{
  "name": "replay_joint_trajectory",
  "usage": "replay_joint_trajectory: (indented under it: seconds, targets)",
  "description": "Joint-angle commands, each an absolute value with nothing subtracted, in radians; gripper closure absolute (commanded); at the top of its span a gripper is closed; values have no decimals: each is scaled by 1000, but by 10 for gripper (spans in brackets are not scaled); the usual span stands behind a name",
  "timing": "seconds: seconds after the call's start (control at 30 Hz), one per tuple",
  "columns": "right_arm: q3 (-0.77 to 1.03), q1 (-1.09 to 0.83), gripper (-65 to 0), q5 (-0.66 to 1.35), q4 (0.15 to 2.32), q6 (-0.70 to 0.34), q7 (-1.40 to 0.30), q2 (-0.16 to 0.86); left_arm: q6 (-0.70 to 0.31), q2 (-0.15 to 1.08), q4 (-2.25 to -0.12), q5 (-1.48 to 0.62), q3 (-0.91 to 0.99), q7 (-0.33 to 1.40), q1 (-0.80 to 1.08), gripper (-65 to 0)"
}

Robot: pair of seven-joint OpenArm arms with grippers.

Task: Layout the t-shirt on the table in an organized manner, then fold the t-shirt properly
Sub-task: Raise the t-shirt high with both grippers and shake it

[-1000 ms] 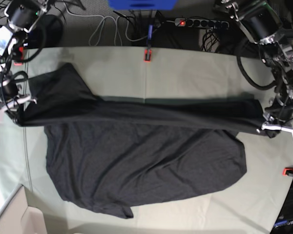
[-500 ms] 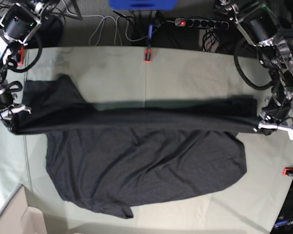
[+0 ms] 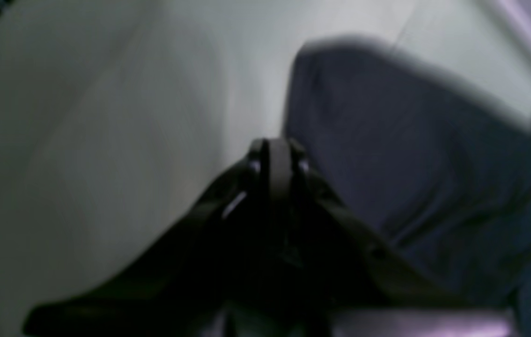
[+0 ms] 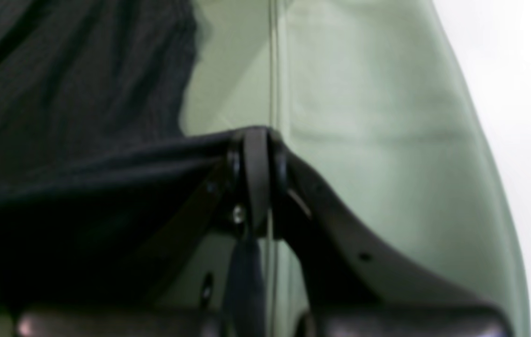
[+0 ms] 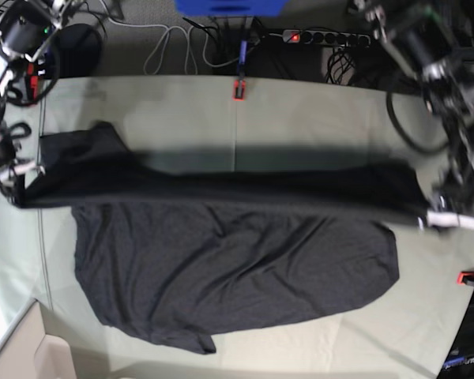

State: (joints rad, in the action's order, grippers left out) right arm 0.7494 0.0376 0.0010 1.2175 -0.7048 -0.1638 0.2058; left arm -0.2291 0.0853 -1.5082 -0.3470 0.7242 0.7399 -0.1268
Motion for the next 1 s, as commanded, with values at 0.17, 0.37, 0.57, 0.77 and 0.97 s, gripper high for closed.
replay_joint_trajectory:
  seconds: [0.17,0.37,0.57,0.77,0.97]
  targets:
    - [707,294,0,28,1244,-698,-311,315,-229,170,-1477,-360,509,697,-383,-2]
    - [570,581,0,28,1218,-698,-387,389,-229,163,-1282,-360,357,690,-728,-3]
    - [455,917,0,27,1082,-698,-400,470,-229,162,-935,-360,173,535,-1164,-4]
    - [383,1147,0,35,961,-698,-392,530,-236,159,-688,-369,38,410,-1309,-5]
    - [386,1090,0,38,970,-698,-400,535,-232,196,-792,-371,36,415,-1245,-5]
